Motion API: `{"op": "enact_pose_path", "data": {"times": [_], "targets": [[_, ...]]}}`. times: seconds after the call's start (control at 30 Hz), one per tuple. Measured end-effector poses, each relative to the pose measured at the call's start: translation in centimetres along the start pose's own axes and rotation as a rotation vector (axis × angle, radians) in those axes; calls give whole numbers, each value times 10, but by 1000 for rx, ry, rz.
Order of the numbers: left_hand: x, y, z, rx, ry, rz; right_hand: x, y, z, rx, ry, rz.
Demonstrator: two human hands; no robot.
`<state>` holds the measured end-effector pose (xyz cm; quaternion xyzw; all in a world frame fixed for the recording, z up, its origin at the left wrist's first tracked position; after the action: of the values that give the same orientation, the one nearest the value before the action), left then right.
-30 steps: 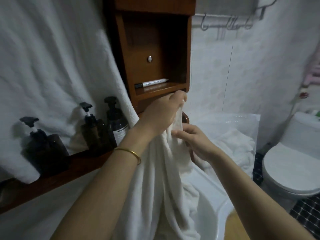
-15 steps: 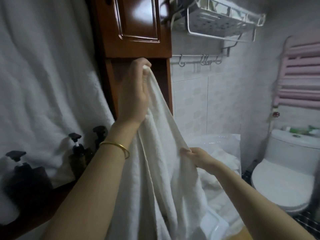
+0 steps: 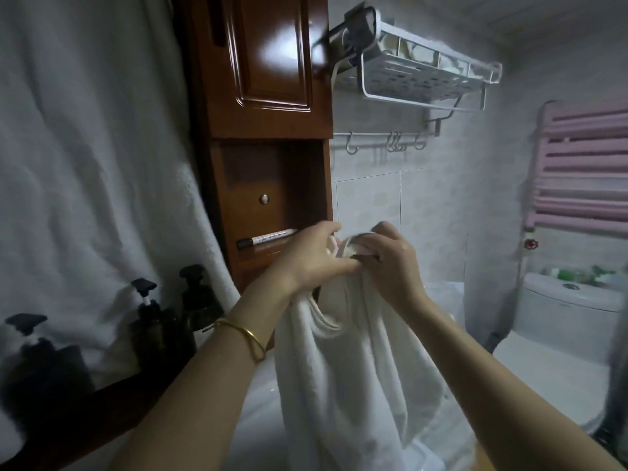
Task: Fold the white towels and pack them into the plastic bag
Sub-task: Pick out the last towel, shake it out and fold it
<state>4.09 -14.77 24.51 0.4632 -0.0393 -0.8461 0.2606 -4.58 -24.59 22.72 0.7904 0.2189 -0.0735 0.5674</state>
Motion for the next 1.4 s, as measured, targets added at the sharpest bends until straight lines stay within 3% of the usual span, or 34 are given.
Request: {"op": "enact_pose_path", "data": {"times": [0.1,0.23,0.33,0.57,0.63,0.73,0.8,0.87,0.93,1.03,1.1,1.13,1.2,1.3,1.4], "targets": [[2,6,4,0,154,-8,-4,-4,-2,-31,-5,-26],[-4,11,3,4,140,104,3,-11,10,24,-43,-72],[-21,13,1,12,199,288,26,-23,35,209,-36,-284],[-58,4,6,86,312,625,73,-103,81,600,448,-760],[-67,1,4,93,318,681,78,-128,94,679,389,-905],[-77,-1,-2,72,329,730,75,-155,124,754,20,-1045],[-77,-3,-3,65,357,740,65,-154,144,759,-255,-1035],[-76,-4,-5,56,379,742,42,-137,158,825,-383,-905],[-82,-3,-9,17,382,747,0,-106,162,900,-465,-634],[-101,-1,-8,-23,397,793,-73,-51,140,771,-819,-187],[-103,6,-5,-32,410,788,-94,-27,117,690,-959,-123],[-98,11,-5,-44,409,764,-94,-21,109,684,-979,-201],[-75,25,-12,-90,404,660,-81,-26,99,749,-836,-488],[-15,44,-36,-174,385,440,-45,-66,71,836,-216,-847],[50,56,-60,-199,290,285,-26,-83,49,770,231,-763]]}}
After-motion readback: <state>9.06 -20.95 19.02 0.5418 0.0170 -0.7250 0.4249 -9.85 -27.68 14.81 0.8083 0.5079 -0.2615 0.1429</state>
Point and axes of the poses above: each hand's wrist, its own y-axis towards the middle knuckle, its own x-axis out of the palm, z = x × y, the point moved 7 cm from there along y, towards the middle knuckle, and after that the axes turned 6 degrees about -z, right-handed, at the moved point
